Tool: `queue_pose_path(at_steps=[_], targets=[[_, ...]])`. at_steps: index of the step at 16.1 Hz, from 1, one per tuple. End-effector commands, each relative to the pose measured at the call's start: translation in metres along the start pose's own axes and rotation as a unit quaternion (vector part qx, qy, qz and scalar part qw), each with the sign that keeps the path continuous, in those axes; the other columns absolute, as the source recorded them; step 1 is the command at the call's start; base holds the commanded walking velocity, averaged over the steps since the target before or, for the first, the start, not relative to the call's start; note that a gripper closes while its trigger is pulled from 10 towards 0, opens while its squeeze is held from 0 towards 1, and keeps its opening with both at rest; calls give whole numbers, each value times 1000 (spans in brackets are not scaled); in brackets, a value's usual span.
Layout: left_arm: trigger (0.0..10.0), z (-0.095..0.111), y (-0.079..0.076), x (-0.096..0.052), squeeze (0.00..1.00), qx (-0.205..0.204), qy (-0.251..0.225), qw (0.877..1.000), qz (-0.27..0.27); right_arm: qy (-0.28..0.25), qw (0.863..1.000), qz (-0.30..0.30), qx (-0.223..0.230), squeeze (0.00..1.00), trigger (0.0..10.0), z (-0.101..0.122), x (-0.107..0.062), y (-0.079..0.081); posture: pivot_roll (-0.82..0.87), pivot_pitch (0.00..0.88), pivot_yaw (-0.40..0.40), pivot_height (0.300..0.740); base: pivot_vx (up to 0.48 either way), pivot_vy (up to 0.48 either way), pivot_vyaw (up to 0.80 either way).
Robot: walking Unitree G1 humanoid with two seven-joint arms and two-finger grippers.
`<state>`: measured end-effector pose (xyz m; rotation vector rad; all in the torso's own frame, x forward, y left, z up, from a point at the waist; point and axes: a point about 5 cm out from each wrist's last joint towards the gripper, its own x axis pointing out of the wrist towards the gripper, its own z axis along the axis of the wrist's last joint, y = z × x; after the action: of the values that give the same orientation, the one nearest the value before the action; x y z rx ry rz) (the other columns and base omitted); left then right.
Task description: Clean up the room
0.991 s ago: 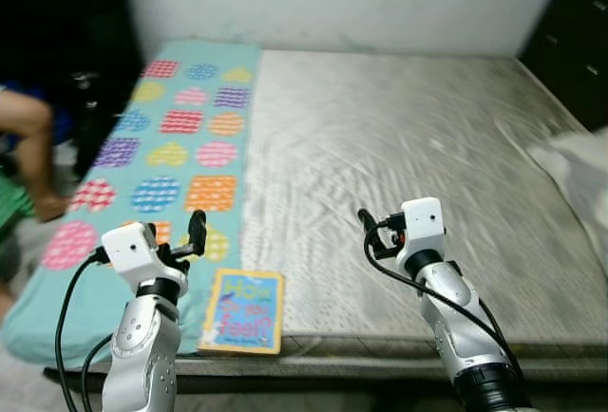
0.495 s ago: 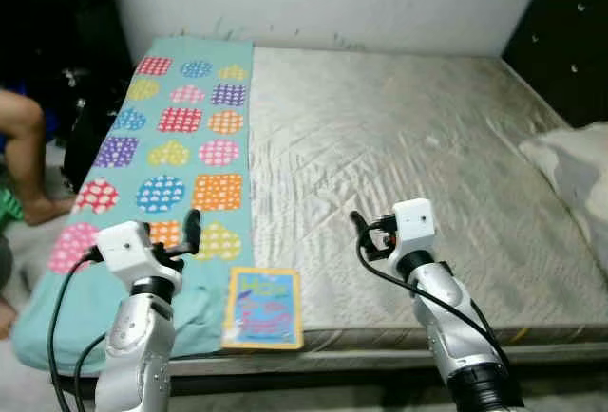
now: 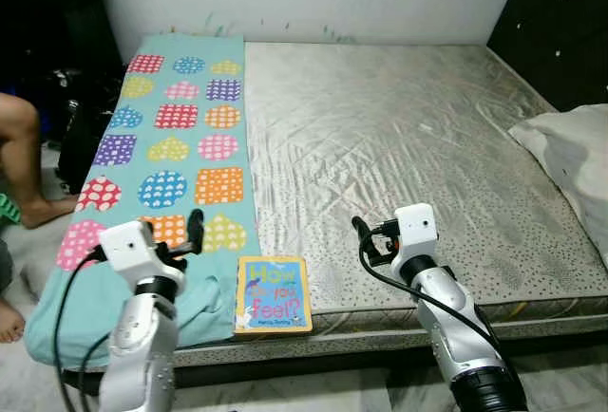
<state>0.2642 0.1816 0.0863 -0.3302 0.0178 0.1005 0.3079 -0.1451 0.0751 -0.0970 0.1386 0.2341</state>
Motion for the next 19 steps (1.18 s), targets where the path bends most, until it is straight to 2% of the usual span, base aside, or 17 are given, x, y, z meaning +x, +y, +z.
queue_pose_path(at_steps=[1, 4, 6, 9, 12, 19], targets=[[10000, 2, -1, 1, 0, 7, -1, 1000, 13, -4, 1000, 1, -4, 0, 10000, 2, 1, -3, -67, 48, -34, 740, 0, 0, 0], [10000, 3, 0, 2, 0, -16, 2, 1000, -5, -8, 1000, 6, 0, 0, 10000, 4, 2, 0, -70, 55, -31, 740, 0, 0, 0], [10000, 3, 2, 1, 0, -4, 2, 1000, 0, -8, 1000, 7, 3, 0, 10000, 4, 2, 1, -74, 62, -31, 740, 0, 120, 0], [10000, 2, 0, 0, 0, -9, 2, 1000, -5, -7, 1000, 12, -2, 0, 10000, 4, 1, 2, -74, 66, -36, 740, 0, 339, 0], [10000, 2, -1, 0, 0, -13, 3, 1000, -4, -4, 1000, 12, -4, 0, 10000, 3, 1, 2, -76, 68, -37, 740, 0, 0, 0], [10000, 2, 0, 1, 0, -13, 5, 1000, -6, 0, 1000, 12, -5, 0, 10000, 0, 0, 2, -78, 73, -33, 740, 0, 480, 0]])
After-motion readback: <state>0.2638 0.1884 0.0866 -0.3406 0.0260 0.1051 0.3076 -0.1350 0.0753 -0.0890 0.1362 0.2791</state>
